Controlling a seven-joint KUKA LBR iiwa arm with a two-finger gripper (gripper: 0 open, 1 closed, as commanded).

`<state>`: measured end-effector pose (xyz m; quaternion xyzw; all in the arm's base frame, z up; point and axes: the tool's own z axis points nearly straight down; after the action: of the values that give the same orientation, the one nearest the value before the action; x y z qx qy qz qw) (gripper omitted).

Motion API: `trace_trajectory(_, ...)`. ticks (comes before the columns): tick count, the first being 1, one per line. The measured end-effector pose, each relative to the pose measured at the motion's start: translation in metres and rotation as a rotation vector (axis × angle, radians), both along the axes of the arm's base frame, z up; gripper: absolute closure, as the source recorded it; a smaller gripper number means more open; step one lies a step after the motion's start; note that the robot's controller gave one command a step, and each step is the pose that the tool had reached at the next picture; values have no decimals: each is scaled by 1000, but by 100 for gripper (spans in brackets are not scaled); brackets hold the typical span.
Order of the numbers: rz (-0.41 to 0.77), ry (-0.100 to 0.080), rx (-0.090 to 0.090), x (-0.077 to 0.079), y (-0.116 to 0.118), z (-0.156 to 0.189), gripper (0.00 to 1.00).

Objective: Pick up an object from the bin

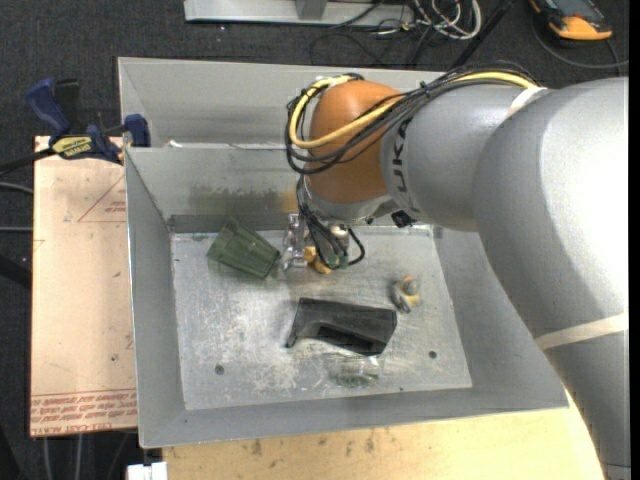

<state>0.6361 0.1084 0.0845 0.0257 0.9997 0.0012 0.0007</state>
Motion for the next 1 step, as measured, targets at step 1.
trace_trajectory(1, -20, -4, 10, 8, -9, -3, 100)
